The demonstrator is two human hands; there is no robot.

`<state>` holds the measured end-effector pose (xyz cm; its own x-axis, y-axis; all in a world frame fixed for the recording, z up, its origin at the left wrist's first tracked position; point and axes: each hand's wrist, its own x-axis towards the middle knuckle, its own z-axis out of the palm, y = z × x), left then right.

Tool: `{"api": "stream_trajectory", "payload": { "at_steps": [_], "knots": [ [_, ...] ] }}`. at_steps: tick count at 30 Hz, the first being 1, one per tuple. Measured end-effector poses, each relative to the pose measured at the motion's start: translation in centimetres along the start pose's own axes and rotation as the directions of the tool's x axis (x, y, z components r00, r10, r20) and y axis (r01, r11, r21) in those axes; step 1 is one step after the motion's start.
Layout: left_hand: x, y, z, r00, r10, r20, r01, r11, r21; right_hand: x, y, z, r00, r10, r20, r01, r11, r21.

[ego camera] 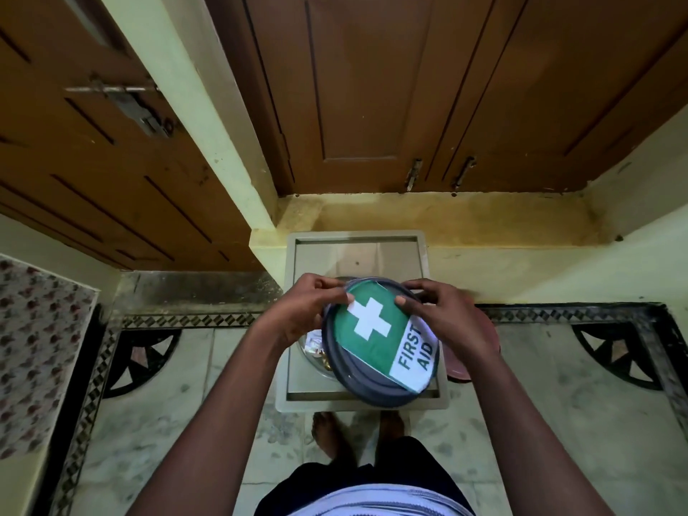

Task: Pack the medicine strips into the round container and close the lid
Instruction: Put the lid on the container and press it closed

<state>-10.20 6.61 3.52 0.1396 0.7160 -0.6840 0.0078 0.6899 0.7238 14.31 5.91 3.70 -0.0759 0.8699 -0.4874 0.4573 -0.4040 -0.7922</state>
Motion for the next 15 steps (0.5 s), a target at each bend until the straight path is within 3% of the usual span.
{"api": "stream_trajectory", "payload": {
  "at_steps": [3, 10, 12, 15],
  "knots": [
    [0.5, -1.1, -0.5, 0.971, 0.07, -0.227, -0.085, 0.995, -0.058, 0.5, 0.6, 0.4, 0.998, 0.051, 0.036, -0.059, 0.959, 0.276],
    [-0.7, -4.9, -0.6, 0.857, 0.185, -0.481, -0.181, 0.982, 0.055, 1.7, 3.7, 4.7, 0.97, 0.202, -0.138, -0.096, 0.833, 0.544],
    [-0.9, -5.8, -0.3, 0.817, 0.242, -0.523, -0.207, 0.97, 0.125, 1.8, 4.3, 5.4, 0.956, 0.206, -0.207, -0.089, 0.881, 0.465],
    [-0.7, -6.4, 0.4, 0.775, 0.328, -0.539, -0.205, 0.939, 0.277, 1.5, 4.7, 5.9, 0.962, 0.058, -0.266, -0.037, 0.996, 0.084]
  ]
}}
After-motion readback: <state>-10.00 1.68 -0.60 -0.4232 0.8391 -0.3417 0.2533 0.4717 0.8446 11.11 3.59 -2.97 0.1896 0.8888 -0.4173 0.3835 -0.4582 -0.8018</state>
